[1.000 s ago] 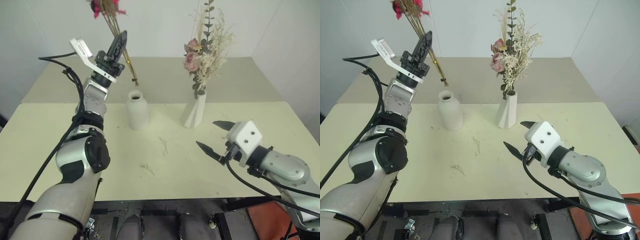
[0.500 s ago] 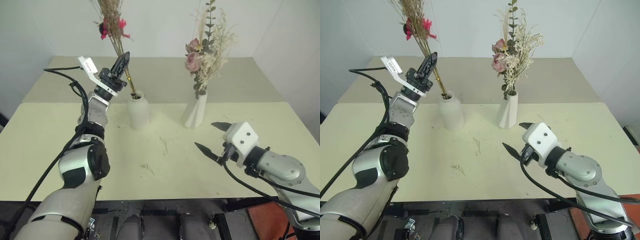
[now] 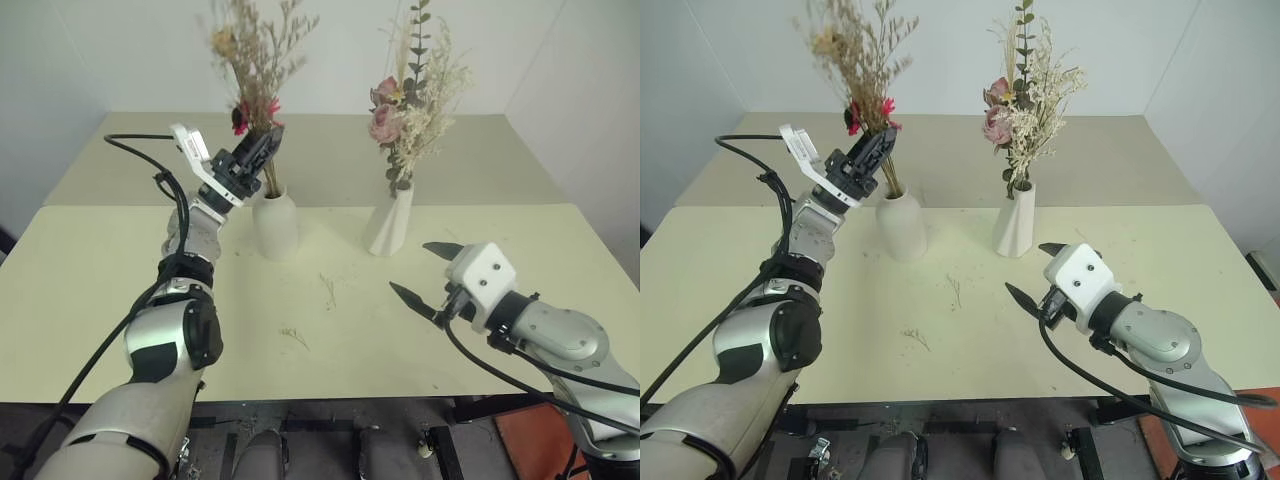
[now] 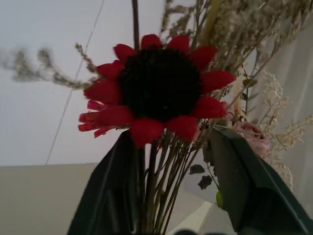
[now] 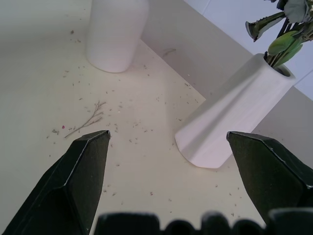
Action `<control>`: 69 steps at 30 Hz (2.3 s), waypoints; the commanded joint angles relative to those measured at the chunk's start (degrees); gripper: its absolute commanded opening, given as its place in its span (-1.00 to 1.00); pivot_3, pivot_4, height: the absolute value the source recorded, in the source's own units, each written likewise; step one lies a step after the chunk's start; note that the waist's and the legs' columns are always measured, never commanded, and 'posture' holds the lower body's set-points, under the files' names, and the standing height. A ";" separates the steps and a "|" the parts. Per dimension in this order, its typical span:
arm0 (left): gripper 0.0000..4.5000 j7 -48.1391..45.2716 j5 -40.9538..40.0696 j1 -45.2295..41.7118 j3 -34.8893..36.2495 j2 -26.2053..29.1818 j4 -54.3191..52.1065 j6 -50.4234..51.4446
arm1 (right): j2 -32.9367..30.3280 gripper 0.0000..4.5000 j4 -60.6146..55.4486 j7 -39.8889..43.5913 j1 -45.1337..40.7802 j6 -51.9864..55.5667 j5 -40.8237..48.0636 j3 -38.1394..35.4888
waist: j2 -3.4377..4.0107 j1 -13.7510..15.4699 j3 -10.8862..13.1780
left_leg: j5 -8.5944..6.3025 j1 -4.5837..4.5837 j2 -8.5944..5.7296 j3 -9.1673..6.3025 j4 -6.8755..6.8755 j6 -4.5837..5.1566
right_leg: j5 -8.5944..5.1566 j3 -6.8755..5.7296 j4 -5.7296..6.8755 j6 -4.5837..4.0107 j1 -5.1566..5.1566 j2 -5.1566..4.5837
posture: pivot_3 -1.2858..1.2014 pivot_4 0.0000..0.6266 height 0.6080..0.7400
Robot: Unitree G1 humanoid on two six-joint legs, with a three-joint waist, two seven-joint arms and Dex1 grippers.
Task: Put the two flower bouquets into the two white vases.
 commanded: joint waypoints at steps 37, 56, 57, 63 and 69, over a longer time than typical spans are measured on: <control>0.99 -4.30 -0.20 39.09 -2.76 34.61 -49.41 21.34 | -0.85 1.00 2.90 4.41 0.56 -2.03 3.56 -10.02 | 0.02 0.16 -0.01 | 0.00 0.05 0.14 0.06 0.02 0.00 | -0.01 0.02 0.00 -0.02 -0.03 0.00 | 0.03 -0.52 1.00; 0.99 -3.01 -9.04 46.03 3.31 35.50 -59.77 23.67 | -14.37 1.00 12.26 26.06 14.86 -3.18 16.76 -43.98 | 0.01 -0.07 -0.02 | -0.02 1.13 0.22 0.25 -0.11 0.00 | -0.14 0.13 -0.13 -0.12 0.93 0.04 | 0.03 -0.52 1.00; 0.99 -3.05 -9.07 45.71 3.25 35.67 -59.95 23.33 | -14.34 1.00 12.27 26.01 15.21 -3.63 16.42 -43.84 | 0.02 -0.05 -0.02 | -0.02 1.13 0.23 0.25 -0.11 0.00 | -0.14 0.12 -0.13 -0.12 0.93 0.05 | 0.03 -0.52 1.00; 0.99 -4.54 -11.57 43.78 5.01 36.67 -59.08 22.86 | -15.90 1.00 15.21 25.95 14.77 -3.44 16.05 -44.97 | 0.02 -0.04 -0.02 | -0.02 1.13 0.21 0.25 -0.11 0.00 | -0.14 0.13 -0.12 -0.12 0.93 0.04 | 0.03 -0.52 1.00; 0.99 -5.31 -9.29 41.63 1.43 36.11 -56.22 20.76 | -14.40 1.00 11.28 25.61 17.92 -3.07 16.32 -46.44 | 0.02 0.02 -0.02 | -0.02 1.12 0.21 0.25 -0.14 0.00 | -0.18 0.12 -0.13 -0.13 0.93 0.04 | 0.03 -0.52 1.00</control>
